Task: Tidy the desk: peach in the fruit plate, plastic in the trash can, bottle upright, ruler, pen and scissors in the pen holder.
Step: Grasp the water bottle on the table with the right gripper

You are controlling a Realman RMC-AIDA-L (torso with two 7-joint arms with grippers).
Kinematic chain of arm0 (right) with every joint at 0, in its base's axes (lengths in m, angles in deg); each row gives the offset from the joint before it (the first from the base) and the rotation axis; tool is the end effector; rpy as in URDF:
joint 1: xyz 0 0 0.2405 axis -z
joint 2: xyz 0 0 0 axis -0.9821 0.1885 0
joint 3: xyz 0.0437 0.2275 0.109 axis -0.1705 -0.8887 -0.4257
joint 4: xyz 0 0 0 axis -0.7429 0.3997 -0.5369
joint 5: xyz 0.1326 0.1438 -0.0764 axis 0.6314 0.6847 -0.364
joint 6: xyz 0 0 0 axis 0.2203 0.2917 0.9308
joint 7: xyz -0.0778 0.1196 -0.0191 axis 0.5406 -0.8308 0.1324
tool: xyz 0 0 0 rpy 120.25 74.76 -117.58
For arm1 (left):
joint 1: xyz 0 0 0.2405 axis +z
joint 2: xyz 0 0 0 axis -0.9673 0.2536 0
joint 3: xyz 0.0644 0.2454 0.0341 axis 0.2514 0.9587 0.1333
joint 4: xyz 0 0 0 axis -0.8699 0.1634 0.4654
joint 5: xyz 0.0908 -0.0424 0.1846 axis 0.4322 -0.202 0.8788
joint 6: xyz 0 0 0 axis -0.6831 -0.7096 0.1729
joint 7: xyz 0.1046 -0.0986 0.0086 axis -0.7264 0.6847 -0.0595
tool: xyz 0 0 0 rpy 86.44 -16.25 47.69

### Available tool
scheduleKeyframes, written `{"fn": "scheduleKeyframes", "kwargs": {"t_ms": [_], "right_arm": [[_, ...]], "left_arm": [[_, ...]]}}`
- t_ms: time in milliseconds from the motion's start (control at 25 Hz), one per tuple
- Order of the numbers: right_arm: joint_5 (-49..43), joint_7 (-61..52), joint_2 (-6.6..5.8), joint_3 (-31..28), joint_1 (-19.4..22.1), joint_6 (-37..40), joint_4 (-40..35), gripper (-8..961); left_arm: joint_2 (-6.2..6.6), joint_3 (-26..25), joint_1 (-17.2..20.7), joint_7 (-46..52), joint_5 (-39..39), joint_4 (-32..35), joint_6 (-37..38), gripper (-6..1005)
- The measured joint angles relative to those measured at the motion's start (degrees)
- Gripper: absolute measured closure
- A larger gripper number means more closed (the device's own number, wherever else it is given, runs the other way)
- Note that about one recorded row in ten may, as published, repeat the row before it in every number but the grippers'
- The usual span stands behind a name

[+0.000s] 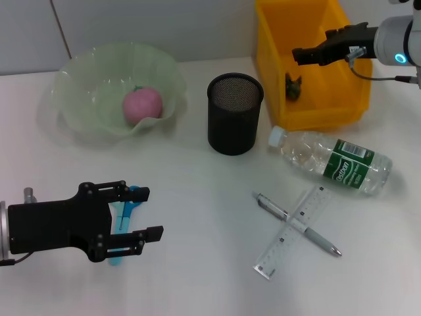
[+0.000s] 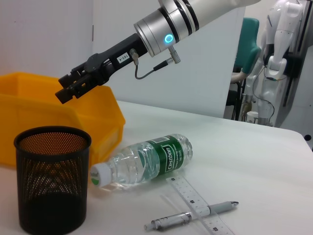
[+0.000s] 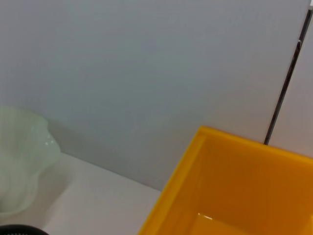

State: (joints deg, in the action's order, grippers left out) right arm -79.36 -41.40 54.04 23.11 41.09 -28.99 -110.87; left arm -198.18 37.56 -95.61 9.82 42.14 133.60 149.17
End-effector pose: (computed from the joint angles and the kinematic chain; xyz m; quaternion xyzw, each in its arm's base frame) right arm 0.2243 0.4542 0.0434 -0.8527 0.3045 0.0576 0.4207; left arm -0.2601 0.2913 -0.0081 -0.9661 -0.1140 -0.2190 0.0755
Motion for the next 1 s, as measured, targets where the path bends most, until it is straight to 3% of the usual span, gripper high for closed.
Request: {"fn": "scheduleKeyframes", "kwargs": {"t_ms": [360,640,680,1000], "right_arm": [[1.2,-0.01,-0.02,-0.09,0.58,2.89,-2.58,135],[6.14,-0.01,-0.9,-0.69,2.59,17.83,-10.48,135],[6.22,0.0,-1.03,-1.46,2.84,23.48,-12.65,135],[1.79,0.02,-2.33,-5.13,1.9,40.76,-17.8,135]], "left_arm": [[0.0,0.0,0.02,0.0,0.01,-0.2,0.0,249],[-0.01,0.0,-0.05,0.0,0.01,-0.29,0.0,247],[-0.02,0.0,-0.06,0.0,0.0,-0.28,0.0,246],[-0.02,0.0,-0.09,0.73,0.0,0.01,0.0,244]]}}
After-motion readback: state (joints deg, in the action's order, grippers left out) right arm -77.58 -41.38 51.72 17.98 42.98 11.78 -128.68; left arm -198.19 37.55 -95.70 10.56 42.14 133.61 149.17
